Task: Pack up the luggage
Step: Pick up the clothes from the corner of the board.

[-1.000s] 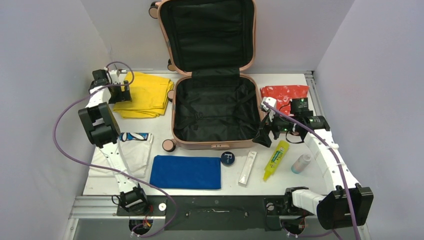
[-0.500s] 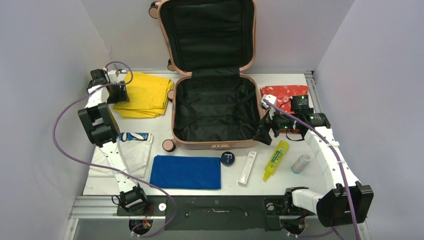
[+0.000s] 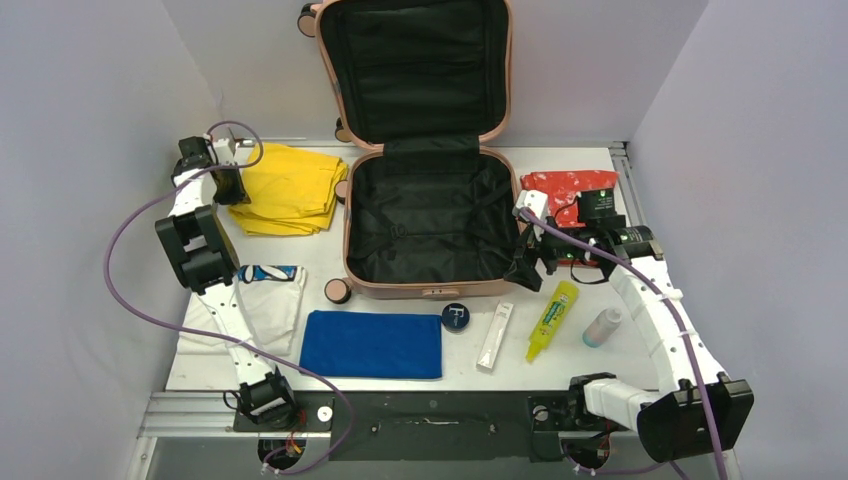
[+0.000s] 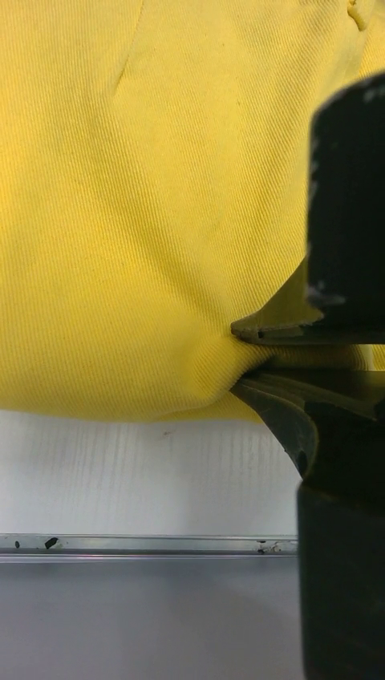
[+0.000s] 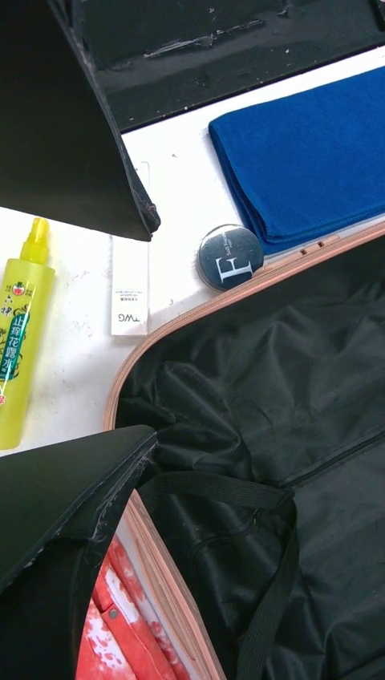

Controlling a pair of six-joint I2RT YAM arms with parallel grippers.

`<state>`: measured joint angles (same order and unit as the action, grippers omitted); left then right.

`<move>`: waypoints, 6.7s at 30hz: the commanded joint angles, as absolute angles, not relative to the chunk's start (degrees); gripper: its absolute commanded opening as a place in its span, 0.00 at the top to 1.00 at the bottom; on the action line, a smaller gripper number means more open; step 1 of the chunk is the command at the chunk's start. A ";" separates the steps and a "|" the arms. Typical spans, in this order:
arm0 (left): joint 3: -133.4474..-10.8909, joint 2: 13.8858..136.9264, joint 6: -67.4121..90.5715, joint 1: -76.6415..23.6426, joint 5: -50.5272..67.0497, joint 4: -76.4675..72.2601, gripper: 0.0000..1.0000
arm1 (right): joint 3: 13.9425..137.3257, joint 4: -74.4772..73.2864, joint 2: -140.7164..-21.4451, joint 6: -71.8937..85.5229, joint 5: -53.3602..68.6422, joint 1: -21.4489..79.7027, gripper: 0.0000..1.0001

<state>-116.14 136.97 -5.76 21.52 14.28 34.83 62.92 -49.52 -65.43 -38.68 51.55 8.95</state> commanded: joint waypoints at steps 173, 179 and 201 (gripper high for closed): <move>-68.51 117.81 25.23 29.75 36.96 -1.38 0.04 | 132.11 18.36 -153.58 -49.21 3.90 60.38 0.03; -66.34 118.10 32.23 29.75 35.22 -5.69 0.06 | 132.30 18.29 -153.56 -49.22 3.92 60.20 0.03; -52.86 121.39 56.16 27.59 45.63 -43.09 0.87 | 133.49 17.71 -152.78 -50.87 2.71 59.85 0.01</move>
